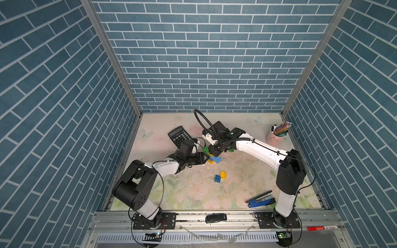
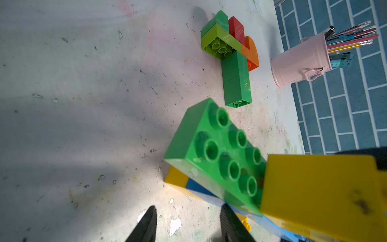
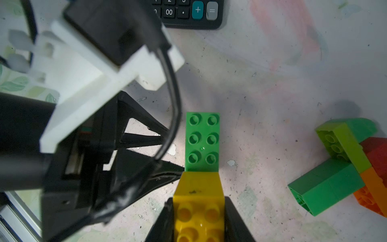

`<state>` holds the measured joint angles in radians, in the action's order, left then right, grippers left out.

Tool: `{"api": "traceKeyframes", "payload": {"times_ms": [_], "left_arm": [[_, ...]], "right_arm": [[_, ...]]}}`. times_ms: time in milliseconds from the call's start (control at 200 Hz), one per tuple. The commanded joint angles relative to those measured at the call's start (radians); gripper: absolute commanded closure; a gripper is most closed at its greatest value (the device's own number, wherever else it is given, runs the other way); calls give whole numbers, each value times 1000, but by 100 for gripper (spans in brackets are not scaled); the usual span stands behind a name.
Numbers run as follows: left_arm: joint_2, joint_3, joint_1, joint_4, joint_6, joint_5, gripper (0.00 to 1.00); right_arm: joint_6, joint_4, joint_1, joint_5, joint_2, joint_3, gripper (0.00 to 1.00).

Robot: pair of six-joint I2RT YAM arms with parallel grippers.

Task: Assemble a fork with lego
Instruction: Assemble the lego brick with the lego brick.

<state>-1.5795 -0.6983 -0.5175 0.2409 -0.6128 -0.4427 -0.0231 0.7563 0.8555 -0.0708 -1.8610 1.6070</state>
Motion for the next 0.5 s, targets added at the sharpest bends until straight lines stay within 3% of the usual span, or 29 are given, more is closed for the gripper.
{"api": "traceKeyframes", "payload": {"times_ms": [0,495], "left_arm": [[-11,-34,-7,16,3,-8,49],[-4,-33,-8,8,4,-5,49]], "right_arm": [[70,166,13,18,-89,-35,100],[8,210,16,-53,-135,-23,100]]}}
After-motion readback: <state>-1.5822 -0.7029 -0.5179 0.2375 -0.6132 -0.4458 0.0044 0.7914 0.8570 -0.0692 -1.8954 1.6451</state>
